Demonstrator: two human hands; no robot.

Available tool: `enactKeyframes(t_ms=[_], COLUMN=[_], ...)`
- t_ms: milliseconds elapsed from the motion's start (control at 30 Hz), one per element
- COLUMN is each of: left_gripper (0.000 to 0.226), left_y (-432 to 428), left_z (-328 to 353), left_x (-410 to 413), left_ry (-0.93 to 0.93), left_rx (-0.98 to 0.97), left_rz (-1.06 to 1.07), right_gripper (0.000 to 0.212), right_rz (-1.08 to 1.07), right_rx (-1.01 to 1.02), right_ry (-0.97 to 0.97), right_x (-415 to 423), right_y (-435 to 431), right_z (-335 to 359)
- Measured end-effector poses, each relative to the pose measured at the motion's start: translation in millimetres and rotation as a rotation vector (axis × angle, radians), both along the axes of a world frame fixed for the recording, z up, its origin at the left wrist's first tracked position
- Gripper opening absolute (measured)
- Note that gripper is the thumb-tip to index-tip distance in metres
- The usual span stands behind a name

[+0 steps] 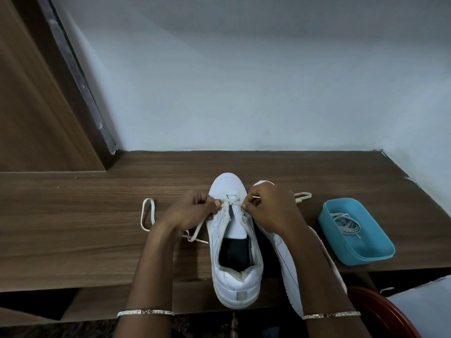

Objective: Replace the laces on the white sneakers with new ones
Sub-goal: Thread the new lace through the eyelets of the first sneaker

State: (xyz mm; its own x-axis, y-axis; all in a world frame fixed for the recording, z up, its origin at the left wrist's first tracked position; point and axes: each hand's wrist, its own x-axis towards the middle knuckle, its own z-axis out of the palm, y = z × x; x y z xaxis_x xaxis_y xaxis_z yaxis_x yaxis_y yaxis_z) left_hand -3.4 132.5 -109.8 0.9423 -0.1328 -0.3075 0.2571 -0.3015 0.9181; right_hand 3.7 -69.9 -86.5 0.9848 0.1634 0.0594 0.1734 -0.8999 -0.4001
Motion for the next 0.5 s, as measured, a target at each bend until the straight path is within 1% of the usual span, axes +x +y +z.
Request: enactKeyframes(t_ms=[133, 267, 333, 400, 433, 500], left_gripper=[0.023, 0.021, 0.019, 0.017, 0.016, 0.011], left_y=[3, 3, 2, 1, 1, 1], left_z=[-2, -2, 0, 2, 4, 8], left_x=[0, 0, -1, 0, -1, -2], left_ry=[0.05, 0.065, 0.067, 0.057, 0.046, 0.015], left_rx=[-0.093, -0.141, -0.137, -0.123, -0.115, -0.106], left_rz=[0.021, 0.058, 0.076, 0.091, 0.092, 0.08], right_gripper=[0.013, 0.011, 0.012, 0.018, 0.017, 0.002], right_rz=[-0.047, -0.11, -0.118, -0.089, -0.06, -0.032], right_rx=[0.045, 0.084, 0.096, 0.103, 0.122, 0.226], right_ry=[0.021, 0.028, 0.024, 0.039, 0.054, 0.12], right_x=[-1, -3, -2, -1, 0, -1], right_y=[2, 4, 3, 2, 0, -6], right_z=[0, 0, -2, -3, -2, 6])
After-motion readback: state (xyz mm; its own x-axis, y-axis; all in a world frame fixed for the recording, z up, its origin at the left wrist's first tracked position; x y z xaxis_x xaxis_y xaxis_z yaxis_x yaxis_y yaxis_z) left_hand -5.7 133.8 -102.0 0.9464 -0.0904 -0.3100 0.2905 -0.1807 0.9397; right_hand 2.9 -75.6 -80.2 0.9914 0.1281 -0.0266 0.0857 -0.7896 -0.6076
